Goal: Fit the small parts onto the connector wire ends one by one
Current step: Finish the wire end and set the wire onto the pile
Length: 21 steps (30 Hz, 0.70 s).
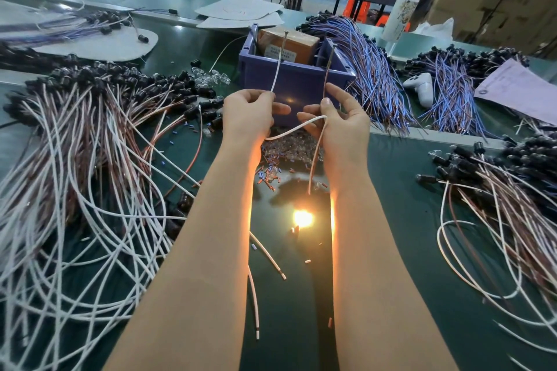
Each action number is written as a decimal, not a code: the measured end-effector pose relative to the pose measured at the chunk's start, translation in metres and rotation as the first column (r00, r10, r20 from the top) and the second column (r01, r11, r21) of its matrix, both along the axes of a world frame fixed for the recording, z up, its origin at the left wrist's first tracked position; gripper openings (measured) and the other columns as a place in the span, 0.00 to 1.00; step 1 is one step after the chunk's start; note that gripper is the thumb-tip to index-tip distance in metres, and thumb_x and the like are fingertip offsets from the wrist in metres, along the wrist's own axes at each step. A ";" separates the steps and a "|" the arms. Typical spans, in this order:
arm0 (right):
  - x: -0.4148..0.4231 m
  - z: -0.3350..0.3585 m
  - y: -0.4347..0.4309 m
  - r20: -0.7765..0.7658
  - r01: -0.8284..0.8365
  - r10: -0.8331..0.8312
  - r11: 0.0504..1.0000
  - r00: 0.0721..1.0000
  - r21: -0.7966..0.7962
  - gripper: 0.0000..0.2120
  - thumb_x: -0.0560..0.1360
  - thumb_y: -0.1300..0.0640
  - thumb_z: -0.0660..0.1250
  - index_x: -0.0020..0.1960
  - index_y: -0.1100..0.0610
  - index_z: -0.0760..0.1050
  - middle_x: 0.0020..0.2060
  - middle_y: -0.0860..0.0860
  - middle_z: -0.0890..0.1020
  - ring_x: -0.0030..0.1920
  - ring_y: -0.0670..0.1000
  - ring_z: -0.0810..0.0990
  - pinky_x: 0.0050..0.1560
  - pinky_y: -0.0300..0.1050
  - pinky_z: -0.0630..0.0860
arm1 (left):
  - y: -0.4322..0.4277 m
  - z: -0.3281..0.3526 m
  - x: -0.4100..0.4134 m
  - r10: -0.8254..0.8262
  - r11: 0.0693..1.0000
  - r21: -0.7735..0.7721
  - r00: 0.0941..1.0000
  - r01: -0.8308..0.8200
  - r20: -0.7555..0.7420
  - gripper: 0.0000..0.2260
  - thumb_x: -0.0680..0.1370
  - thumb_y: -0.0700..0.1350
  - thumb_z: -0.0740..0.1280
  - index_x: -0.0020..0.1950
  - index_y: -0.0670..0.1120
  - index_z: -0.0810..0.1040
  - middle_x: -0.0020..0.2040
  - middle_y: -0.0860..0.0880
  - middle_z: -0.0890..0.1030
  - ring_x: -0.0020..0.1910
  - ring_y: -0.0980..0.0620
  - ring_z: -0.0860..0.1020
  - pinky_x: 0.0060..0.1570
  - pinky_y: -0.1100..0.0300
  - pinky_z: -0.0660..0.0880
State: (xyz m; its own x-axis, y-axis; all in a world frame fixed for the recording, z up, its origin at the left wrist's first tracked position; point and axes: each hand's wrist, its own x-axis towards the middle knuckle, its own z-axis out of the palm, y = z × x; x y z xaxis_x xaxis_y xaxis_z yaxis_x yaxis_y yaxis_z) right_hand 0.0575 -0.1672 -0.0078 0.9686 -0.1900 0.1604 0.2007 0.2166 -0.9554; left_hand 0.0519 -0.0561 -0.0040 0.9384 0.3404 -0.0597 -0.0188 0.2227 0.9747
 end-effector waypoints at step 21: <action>-0.029 0.007 -0.031 -0.411 -0.300 0.208 0.938 0.888 -0.173 0.20 0.82 0.48 0.51 0.49 0.56 0.80 0.35 0.49 0.82 0.34 0.46 0.77 0.39 0.43 0.69 | -0.011 0.027 -0.008 0.058 0.997 0.034 0.988 -0.063 0.146 0.06 0.80 0.40 0.61 0.43 0.47 0.73 0.27 0.55 0.80 0.25 0.62 0.69 0.30 0.66 0.65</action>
State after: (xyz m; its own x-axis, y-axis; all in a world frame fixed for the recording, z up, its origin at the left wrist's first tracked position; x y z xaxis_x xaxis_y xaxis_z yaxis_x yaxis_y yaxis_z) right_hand 0.0288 -0.1980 -0.0007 0.9729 0.0675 -0.2212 -0.2203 -0.0195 -0.9752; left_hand 0.0434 -0.0669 0.0230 0.9138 0.3963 0.0894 -0.1725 0.1791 0.9686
